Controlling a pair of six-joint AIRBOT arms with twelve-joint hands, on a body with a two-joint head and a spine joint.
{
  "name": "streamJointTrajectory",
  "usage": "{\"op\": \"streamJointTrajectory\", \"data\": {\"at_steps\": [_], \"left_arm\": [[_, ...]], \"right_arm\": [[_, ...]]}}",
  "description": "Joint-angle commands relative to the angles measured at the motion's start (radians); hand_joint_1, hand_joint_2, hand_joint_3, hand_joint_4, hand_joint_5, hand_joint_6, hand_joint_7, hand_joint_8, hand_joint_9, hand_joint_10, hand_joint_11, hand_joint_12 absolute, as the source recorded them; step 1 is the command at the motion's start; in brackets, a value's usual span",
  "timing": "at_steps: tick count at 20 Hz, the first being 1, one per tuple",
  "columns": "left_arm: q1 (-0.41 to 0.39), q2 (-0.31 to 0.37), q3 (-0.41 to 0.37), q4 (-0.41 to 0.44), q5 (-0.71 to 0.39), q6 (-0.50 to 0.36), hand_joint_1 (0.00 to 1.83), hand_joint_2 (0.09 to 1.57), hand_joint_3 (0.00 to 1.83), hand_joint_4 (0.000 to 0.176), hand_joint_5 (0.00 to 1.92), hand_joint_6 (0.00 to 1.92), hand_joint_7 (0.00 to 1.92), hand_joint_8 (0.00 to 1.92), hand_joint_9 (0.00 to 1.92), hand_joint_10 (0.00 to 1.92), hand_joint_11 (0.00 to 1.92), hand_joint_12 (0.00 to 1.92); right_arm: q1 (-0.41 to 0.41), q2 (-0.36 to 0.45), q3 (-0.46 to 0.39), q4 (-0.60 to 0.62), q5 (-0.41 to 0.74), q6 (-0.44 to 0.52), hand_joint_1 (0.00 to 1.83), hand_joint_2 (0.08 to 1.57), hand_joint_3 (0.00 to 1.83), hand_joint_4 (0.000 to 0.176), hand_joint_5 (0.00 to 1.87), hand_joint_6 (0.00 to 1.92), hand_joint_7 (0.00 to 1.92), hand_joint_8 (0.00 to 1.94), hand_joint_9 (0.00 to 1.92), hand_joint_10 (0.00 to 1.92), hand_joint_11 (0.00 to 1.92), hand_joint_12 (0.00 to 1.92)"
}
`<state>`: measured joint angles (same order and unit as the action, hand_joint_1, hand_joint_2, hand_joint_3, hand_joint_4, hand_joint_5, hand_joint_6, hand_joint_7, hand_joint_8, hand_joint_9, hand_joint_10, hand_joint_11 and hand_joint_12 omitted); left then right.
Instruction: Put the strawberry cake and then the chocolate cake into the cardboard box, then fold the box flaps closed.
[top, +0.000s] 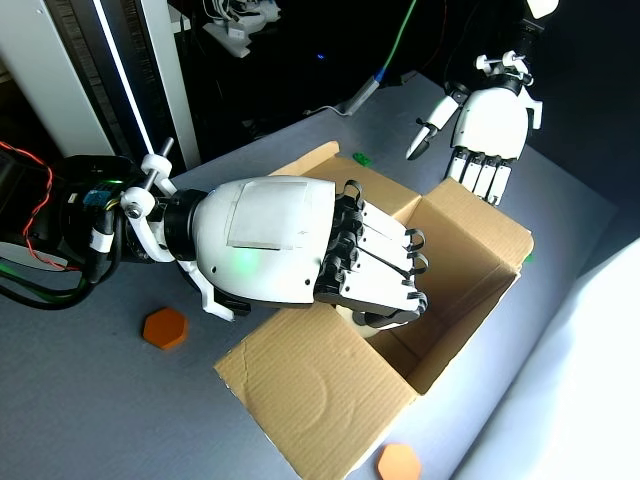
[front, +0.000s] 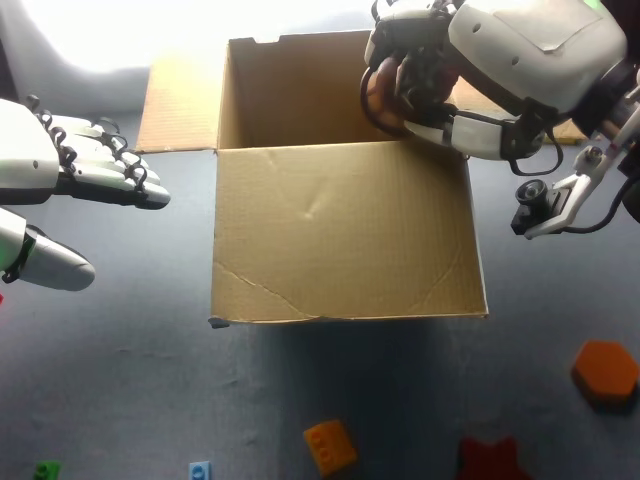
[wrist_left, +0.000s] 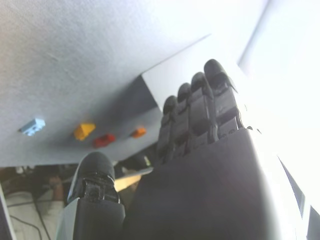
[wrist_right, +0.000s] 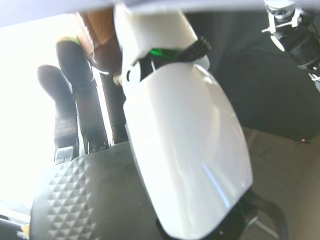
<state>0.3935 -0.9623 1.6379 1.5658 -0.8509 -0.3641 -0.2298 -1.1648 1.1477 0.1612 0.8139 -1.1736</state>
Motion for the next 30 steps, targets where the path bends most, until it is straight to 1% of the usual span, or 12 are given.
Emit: {"op": "streamJointTrajectory", "data": {"at_steps": [1, 3, 5, 7, 10, 13, 16, 18, 22, 24, 26, 30], "left_arm": [[-0.007, 0.005, 0.001, -0.073, -0.001, 0.006, 0.0, 1.24, 0.0, 0.0, 0.13, 0.0, 0.14, 0.0, 0.13, 0.0, 0.0, 0.52], [-0.01, 0.005, 0.001, -0.089, 0.028, 0.025, 0.0, 1.25, 0.0, 0.0, 0.13, 0.0, 0.14, 0.0, 0.13, 0.0, 0.0, 0.53], [-0.013, 0.005, 0.001, -0.11, 0.065, 0.049, 0.0, 1.26, 0.0, 0.0, 0.12, 0.0, 0.14, 0.0, 0.14, 0.0, 0.0, 0.52], [-0.014, 0.006, -0.001, -0.112, 0.097, 0.067, 0.0, 1.27, 0.0, 0.0, 0.12, 0.0, 0.15, 0.0, 0.15, 0.0, 0.0, 0.57], [-0.015, 0.006, -0.005, -0.137, 0.106, 0.067, 0.0, 1.27, 0.0, 0.0, 0.12, 0.0, 0.15, 0.0, 0.16, 0.0, 0.0, 0.65], [-0.031, 0.006, -0.012, -0.139, 0.117, 0.067, 0.0, 1.27, 0.0, 0.0, 0.12, 0.0, 0.15, 0.0, 0.16, 0.0, 0.0, 0.64], [-0.066, 0.006, -0.013, -0.146, 0.136, 0.068, 0.0, 1.27, 0.0, 0.0, 0.12, 0.0, 0.15, 0.0, 0.16, 0.0, 0.0, 0.62], [-0.105, 0.007, -0.017, -0.151, 0.139, 0.087, 0.0, 1.27, 0.0, 0.0, 0.14, 0.01, 0.17, 0.01, 0.18, 0.01, 0.0, 0.67], [-0.156, 0.015, -0.024, -0.151, 0.137, 0.089, 0.0, 1.27, 0.0, 0.0, 0.13, 0.0, 0.16, 0.0, 0.17, 0.0, 0.0, 0.66], [-0.172, 0.019, -0.035, -0.15, 0.134, 0.089, 0.0, 1.26, 0.0, 0.0, 0.14, 0.0, 0.17, 0.0, 0.16, 0.0, 0.0, 0.63], [-0.193, 0.025, -0.054, -0.115, 0.134, 0.09, 0.0, 1.27, 0.0, 0.0, 0.16, 0.01, 0.19, 0.01, 0.2, 0.01, 0.0, 0.61], [-0.245, 0.036, -0.1, -0.078, 0.142, 0.109, 0.0, 1.23, 0.0, 0.0, 0.17, 0.0, 0.18, 0.01, 0.17, 0.01, 0.0, 0.62]], "right_arm": [[0.003, 0.01, 0.0, -0.015, 0.125, 0.003, 1.03, 1.17, 0.0, 0.0, 0.47, 0.86, 0.61, 0.69, 0.49, 1.28, 0.26, 1.88], [0.001, 0.01, 0.0, -0.015, 0.125, 0.003, 0.93, 1.15, 0.0, 0.0, 0.36, 0.48, 0.58, 0.37, 0.42, 1.09, 0.18, 1.81], [0.001, 0.011, 0.0, -0.015, 0.125, 0.002, 0.79, 1.1, 0.0, 0.0, 0.22, 0.17, 0.46, 0.07, 0.31, 0.67, 0.01, 1.6], [0.003, 0.012, 0.0, -0.015, 0.126, 0.002, 0.62, 1.05, 0.0, 0.0, 0.14, 0.04, 0.34, 0.0, 0.21, 0.44, 0.0, 1.34], [0.008, 0.022, 0.0, -0.015, 0.125, 0.003, 0.58, 1.03, 0.0, 0.0, 0.06, 0.0, 0.2, 0.0, 0.16, 0.2, 0.0, 1.03], [0.017, 0.05, -0.006, -0.015, 0.126, 0.004, 0.58, 1.02, 0.0, 0.0, 0.03, 0.0, 0.12, 0.0, 0.1, 0.12, 0.0, 0.74], [0.04, 0.107, -0.042, 0.019, 0.122, 0.007, 0.54, 1.0, 0.0, 0.0, 0.06, 0.01, 0.14, 0.01, 0.1, 0.11, 0.0, 0.72], [0.066, 0.156, -0.076, 0.104, 0.073, -0.003, 0.53, 1.01, 0.0, 0.0, 0.06, 0.02, 0.14, 0.01, 0.11, 0.11, 0.0, 0.71], [0.078, 0.258, -0.141, 0.307, 0.028, -0.144, 0.43, 1.04, 0.0, 0.0, 0.09, 0.01, 0.17, 0.0, 0.12, 0.09, 0.0, 0.72], [0.056, 0.312, -0.165, 0.34, 0.021, -0.162, 0.44, 1.05, 0.0, 0.0, 0.06, 0.0, 0.12, 0.0, 0.09, 0.07, 0.0, 0.59], [0.025, 0.355, -0.175, 0.402, 0.035, -0.212, 0.34, 1.07, 0.01, 0.0, 0.06, 0.0, 0.13, 0.01, 0.11, 0.07, 0.0, 0.58], [-0.034, 0.407, -0.182, 0.71, 0.06, -0.437, 0.37, 1.09, 0.0, 0.0, 0.11, 0.01, 0.17, 0.0, 0.12, 0.03, 0.0, 0.41]]}}
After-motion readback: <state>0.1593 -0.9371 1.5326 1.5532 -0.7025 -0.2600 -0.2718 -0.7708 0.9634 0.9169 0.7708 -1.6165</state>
